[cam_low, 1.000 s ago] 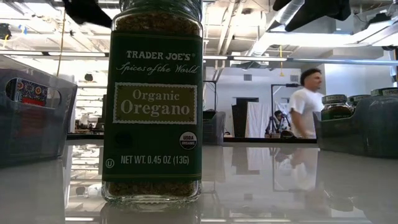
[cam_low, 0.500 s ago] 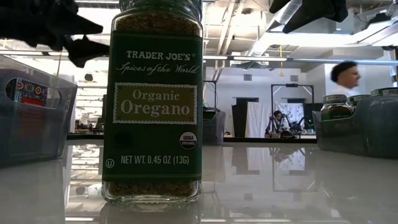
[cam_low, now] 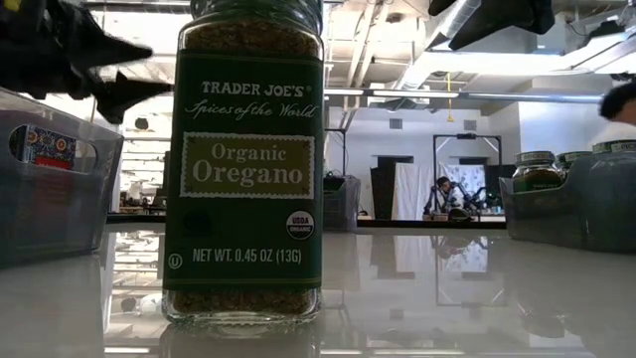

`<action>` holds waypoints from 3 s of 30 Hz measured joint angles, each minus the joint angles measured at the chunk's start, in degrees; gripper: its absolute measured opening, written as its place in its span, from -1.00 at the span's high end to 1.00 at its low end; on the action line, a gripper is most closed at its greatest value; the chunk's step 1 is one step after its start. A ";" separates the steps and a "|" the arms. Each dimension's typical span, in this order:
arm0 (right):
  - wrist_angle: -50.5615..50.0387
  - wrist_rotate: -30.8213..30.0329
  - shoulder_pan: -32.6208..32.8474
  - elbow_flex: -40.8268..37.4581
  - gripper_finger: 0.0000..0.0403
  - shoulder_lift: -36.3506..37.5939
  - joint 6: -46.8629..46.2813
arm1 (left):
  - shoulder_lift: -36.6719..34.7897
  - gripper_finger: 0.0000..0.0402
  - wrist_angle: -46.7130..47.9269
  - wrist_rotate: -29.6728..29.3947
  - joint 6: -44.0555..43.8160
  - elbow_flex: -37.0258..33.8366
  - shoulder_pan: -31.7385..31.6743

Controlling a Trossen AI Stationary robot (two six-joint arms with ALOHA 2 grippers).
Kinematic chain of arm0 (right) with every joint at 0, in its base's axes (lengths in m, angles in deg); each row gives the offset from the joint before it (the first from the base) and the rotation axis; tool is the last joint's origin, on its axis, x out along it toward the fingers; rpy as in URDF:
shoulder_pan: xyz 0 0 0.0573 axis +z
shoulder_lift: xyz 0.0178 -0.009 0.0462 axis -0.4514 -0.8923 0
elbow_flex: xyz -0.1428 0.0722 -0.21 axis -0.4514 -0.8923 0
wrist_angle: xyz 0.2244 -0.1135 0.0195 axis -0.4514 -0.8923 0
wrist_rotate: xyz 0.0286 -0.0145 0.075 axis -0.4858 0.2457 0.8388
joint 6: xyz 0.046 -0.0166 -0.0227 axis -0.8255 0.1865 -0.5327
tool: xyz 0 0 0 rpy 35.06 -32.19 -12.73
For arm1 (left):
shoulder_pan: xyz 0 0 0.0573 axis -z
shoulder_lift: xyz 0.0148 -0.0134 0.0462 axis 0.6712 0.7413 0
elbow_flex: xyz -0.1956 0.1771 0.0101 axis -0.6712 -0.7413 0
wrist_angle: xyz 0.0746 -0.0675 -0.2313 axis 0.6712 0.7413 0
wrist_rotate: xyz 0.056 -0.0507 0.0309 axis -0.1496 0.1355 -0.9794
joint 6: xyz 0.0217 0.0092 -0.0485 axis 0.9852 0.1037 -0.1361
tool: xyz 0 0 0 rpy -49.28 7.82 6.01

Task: Sort spices by type
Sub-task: Put the green seasoning bottle into the middle right black transparent bin

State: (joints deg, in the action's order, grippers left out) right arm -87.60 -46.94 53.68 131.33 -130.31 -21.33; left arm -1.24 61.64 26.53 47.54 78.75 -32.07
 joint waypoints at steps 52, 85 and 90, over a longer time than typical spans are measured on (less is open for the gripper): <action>0.89 20.22 -0.20 41.59 -0.86 -38.53 42.16 | -0.21 -0.48 2.35 -0.31 -0.04 -0.28 -0.07; -11.79 29.20 3.48 59.98 -0.86 -60.54 36.89 | -0.22 -0.48 2.39 -0.35 -0.13 -0.28 -0.05; -12.36 29.13 3.36 60.08 -0.79 -61.44 36.68 | -0.18 -0.48 2.39 -0.32 -0.12 -0.28 -0.05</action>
State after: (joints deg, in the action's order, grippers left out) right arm -99.96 -17.81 57.05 191.41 -191.76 15.35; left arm -1.42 64.04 26.21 47.42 78.47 -32.12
